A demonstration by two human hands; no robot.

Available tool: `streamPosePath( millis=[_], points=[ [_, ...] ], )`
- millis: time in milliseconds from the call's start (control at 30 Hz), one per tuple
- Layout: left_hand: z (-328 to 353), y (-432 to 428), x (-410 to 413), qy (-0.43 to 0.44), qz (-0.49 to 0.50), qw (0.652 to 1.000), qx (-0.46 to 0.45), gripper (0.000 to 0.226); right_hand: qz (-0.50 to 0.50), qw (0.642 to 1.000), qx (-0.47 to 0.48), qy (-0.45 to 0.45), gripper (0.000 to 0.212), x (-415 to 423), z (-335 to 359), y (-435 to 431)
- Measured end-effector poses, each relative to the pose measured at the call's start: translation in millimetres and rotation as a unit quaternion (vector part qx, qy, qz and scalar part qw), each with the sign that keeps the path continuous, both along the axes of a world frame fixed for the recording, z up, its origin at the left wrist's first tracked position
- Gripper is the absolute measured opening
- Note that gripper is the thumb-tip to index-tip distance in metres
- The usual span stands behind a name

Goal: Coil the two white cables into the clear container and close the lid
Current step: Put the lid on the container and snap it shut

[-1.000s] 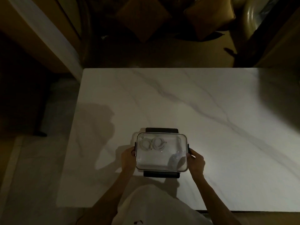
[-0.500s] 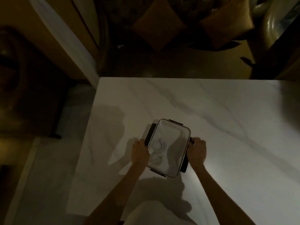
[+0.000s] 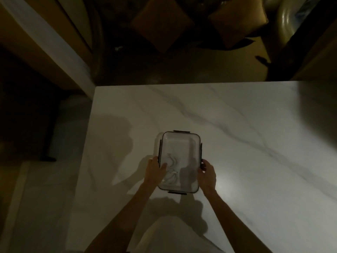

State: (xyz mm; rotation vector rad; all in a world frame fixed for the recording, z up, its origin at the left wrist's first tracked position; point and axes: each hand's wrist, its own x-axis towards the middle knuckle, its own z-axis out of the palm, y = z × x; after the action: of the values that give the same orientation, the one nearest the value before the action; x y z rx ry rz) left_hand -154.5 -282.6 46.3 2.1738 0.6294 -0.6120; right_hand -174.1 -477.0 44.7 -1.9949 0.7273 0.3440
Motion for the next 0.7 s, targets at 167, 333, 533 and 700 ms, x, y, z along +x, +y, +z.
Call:
streamPosePath(
  millis=[167,333,533,700],
  points=[
    [13.0,8.3,-24.1,0.056,-0.004,0.997,-0.045,0.029,0.181,0.983,-0.017,-0.02,0.037,76.6,11.3,11.4],
    [8.9,1.0,-28.8,-0.078,-0.159,0.964,0.2,0.049,0.34,0.909,-0.242,0.011,0.068,57.7,-7.0,27.8],
    [-18.5,-7.1,-18.4,-0.078,-0.297,0.908,0.285,0.077,0.364,0.882,-0.298,0.014,0.084,15.4,-35.5,19.3],
    [-26.5,-7.0,41.1,-0.078,-0.291,0.912,0.279,0.079,0.351,0.89,-0.291,0.001,0.084,77.0,-41.4,8.6]
  ],
)
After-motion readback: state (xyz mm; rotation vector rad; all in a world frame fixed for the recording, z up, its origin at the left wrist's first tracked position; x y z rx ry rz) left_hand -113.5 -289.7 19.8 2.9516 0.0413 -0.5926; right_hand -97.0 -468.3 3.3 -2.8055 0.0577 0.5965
